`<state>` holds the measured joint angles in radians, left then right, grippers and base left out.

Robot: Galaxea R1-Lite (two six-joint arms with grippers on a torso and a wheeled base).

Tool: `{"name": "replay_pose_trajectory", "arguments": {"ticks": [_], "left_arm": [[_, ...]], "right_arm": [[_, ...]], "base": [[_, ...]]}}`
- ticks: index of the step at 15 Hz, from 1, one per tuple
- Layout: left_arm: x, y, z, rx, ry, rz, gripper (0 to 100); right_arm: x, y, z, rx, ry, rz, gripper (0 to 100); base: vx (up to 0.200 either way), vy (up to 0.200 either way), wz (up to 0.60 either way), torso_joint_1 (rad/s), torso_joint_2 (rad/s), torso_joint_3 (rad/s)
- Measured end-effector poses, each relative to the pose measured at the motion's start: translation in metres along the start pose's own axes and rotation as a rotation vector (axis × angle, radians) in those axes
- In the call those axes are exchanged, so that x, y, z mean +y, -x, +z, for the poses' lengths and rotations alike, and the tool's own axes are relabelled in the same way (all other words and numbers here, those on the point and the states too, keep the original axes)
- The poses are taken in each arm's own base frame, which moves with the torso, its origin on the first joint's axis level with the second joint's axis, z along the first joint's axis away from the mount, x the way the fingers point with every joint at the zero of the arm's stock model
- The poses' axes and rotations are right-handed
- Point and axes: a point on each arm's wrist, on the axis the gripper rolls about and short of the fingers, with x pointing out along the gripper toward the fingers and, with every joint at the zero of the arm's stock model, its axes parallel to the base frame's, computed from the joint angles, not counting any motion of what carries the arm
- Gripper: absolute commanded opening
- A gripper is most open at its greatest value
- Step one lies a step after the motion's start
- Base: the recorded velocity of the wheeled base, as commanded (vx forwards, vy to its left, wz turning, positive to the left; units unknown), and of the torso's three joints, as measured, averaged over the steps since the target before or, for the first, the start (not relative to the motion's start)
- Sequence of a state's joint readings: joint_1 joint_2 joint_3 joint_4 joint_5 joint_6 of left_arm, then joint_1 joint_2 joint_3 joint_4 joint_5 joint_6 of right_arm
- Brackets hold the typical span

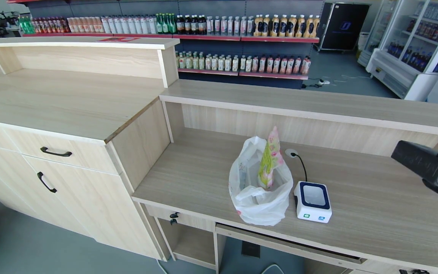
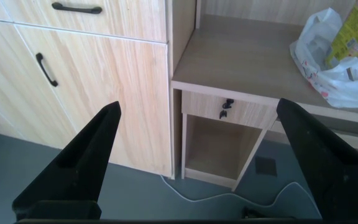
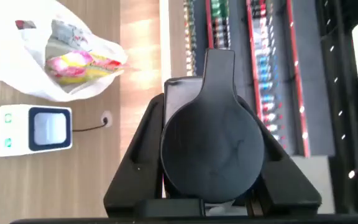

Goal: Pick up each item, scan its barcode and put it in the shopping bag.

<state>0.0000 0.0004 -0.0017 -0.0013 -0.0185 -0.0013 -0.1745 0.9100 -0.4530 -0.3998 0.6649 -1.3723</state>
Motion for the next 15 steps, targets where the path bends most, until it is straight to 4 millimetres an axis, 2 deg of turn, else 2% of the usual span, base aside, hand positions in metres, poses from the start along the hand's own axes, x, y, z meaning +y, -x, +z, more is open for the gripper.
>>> {"name": "replay_pose_trajectory", "arguments": {"ticks": [3,5,7,8,12,15], "left_arm": [[0.0,0.0,0.0,0.0,0.0,0.0,100],[0.0,0.0,0.0,0.0,0.0,0.0,100],[0.0,0.0,0.0,0.0,0.0,0.0,100],[0.0,0.0,0.0,0.0,0.0,0.0,100],[0.0,0.0,0.0,0.0,0.0,0.0,100],[0.0,0.0,0.0,0.0,0.0,0.0,100]], "right_arm": [[0.007,0.002,-0.023,0.194,-0.457,-0.025,0],[0.015,0.004,-0.03,0.364,-0.645,-0.054,0],[0.02,0.008,-0.031,0.478,-0.729,-0.089,0],[0.02,0.009,-0.031,0.495,-0.738,-0.1,0],[0.017,0.01,-0.019,0.473,-0.823,-0.16,0],[0.013,0.001,-0.015,0.401,-1.009,-0.159,0]], "base": [[0.0,0.0,0.0,0.0,0.0,0.0],[0.0,0.0,0.0,0.0,0.0,0.0],[0.0,0.0,0.0,0.0,0.0,0.0],[0.0,0.0,0.6,0.007,0.0,0.002],[0.0,0.0,0.6,0.002,0.0,0.004],[0.0,0.0,0.0,0.0,0.0,0.0]]}}
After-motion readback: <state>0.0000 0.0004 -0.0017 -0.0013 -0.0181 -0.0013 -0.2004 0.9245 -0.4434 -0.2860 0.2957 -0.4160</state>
